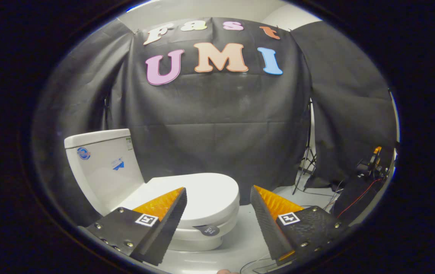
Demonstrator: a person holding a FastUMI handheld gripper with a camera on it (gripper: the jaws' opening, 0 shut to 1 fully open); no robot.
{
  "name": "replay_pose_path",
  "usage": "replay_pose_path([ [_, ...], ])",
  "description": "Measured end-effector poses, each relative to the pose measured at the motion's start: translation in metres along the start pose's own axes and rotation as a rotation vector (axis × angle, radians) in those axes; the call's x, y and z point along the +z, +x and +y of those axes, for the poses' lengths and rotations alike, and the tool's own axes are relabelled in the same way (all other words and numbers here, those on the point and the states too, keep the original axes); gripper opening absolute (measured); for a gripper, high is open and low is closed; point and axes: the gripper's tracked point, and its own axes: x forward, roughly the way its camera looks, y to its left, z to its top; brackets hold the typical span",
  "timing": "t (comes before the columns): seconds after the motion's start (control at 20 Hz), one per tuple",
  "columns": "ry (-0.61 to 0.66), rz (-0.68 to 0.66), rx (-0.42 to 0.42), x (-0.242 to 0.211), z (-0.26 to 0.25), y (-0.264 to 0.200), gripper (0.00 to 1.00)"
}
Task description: Open the toilet lid.
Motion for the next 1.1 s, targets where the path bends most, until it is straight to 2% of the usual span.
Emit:
replay_pose_path([
  [0.1,0.014,0.021,0.020,-0.009,0.003,0.014,0.99],
  [0.25,0.030,0.071,-0.007,-0.027,-0.004,0.034,0.99],
  [0.6,0.164,0.253,-0.058,-0.092,-0.007,0.066,0.99],
  [0.8,0.300,0.360,-0.067,-0.124,0.001,0.073,0.99],
  [0.9,0.364,0.399,-0.091,-0.138,-0.005,0.076,0.94],
  [1.1,0.503,0.474,-0.113,-0.162,-0.006,0.073,0.94],
])
